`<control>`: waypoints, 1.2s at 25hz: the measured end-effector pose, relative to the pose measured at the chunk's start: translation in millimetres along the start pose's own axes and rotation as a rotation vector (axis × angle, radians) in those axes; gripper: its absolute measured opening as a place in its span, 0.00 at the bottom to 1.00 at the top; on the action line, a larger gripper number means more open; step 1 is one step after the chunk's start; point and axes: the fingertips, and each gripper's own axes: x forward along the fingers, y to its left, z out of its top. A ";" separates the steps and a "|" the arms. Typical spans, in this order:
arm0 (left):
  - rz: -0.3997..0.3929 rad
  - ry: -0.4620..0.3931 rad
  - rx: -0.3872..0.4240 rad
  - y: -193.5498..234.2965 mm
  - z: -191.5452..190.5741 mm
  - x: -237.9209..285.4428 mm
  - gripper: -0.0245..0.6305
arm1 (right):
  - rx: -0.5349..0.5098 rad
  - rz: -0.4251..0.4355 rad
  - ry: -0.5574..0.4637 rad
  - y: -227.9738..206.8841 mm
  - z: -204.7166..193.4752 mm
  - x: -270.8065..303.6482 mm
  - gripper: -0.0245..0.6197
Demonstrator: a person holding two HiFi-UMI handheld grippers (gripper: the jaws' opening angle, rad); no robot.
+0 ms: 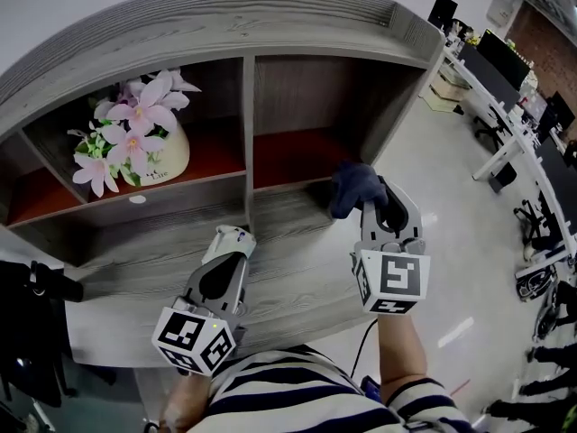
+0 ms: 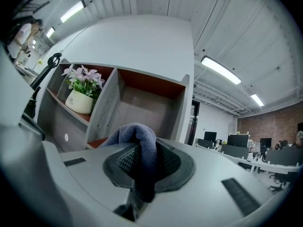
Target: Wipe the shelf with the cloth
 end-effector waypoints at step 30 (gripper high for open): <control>0.051 0.014 -0.018 14.7 -6.1 -0.9 0.07 | 0.282 0.118 0.215 60.5 -107.7 -44.6 0.12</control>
